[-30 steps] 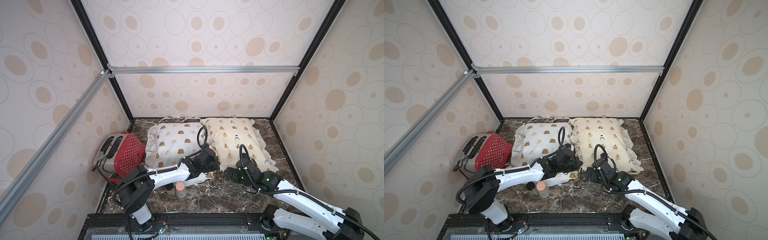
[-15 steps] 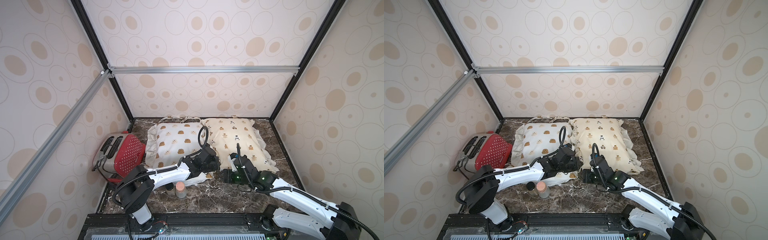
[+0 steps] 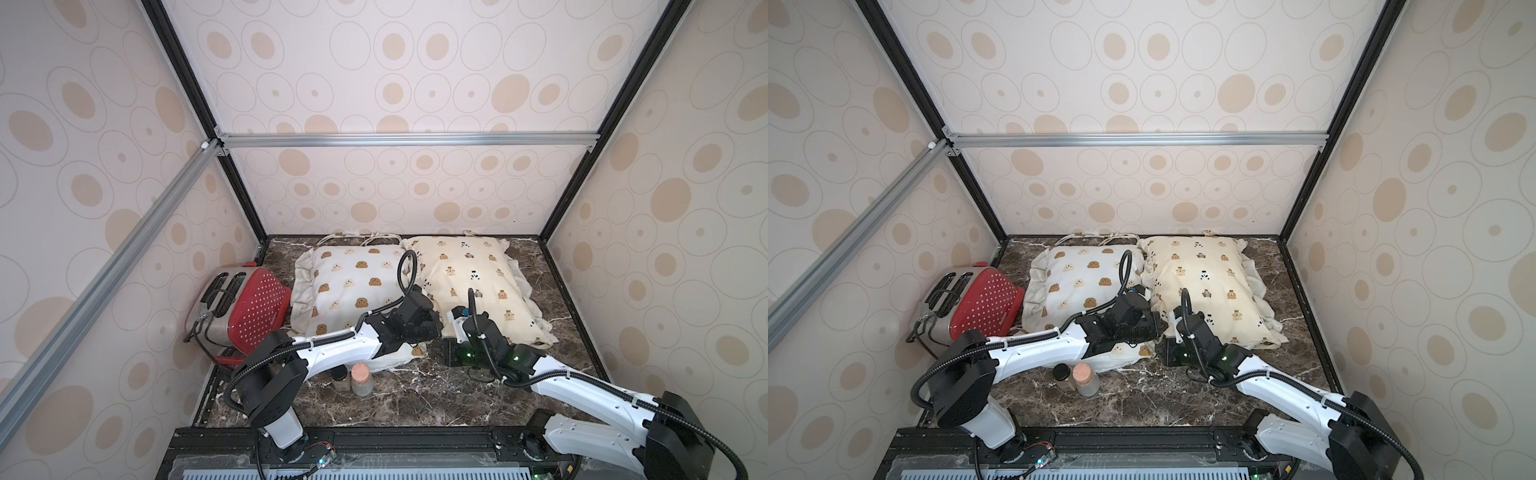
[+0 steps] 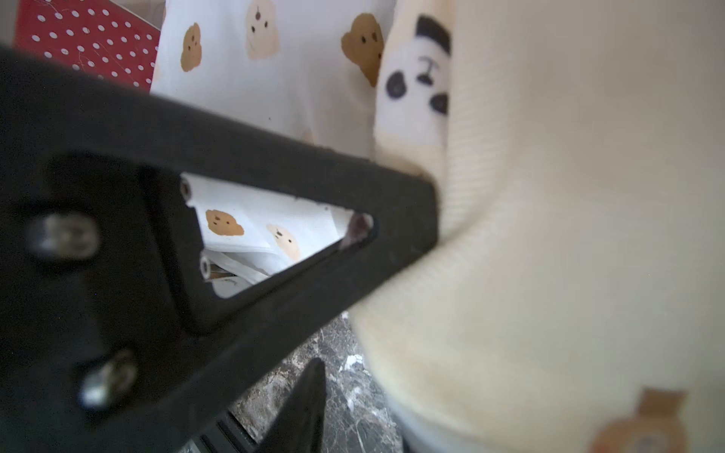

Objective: Zip up pillowcases
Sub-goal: Zip the zipper on the pillowcase.

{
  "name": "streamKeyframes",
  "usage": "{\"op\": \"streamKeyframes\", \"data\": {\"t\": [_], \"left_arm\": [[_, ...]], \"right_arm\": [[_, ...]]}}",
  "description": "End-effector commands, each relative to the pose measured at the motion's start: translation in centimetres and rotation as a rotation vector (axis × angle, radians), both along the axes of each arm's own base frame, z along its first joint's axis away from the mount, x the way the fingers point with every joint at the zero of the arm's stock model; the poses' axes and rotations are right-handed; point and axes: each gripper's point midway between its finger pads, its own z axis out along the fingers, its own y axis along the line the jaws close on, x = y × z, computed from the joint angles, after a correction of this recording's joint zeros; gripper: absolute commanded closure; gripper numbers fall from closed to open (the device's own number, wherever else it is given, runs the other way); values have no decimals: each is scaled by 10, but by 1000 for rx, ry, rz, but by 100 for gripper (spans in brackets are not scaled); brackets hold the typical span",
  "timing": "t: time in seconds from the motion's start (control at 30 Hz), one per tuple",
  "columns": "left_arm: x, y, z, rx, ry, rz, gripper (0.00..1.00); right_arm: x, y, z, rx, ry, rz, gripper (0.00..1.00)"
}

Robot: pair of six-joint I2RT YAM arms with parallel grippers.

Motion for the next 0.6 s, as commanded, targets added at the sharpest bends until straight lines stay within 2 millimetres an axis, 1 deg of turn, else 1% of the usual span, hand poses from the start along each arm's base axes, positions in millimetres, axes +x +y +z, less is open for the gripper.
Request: {"op": "streamKeyframes", "data": {"t": [0.0, 0.13, 0.23, 0.37, 0.5, 0.57], "left_arm": [[-1, -10, 29, -70, -40, -16, 100], [-1, -11, 32, -73, -47, -22, 100], [-1, -11, 32, -75, -43, -20, 100], [-1, -13, 32, -84, -46, -25, 100], [-1, -13, 34, -95, -46, -21, 100], [-1, -14, 33, -95, -48, -24, 100]], "right_arm": [[6, -7, 4, -13, -70, -20, 67], [6, -4, 10, 8, -125, 20, 66], [8, -7, 11, -4, -147, 14, 66], [10, -4, 16, 4, -185, 33, 66], [17, -11, 13, -36, -191, -8, 66], [19, -10, 12, -43, -194, -7, 66]]}}
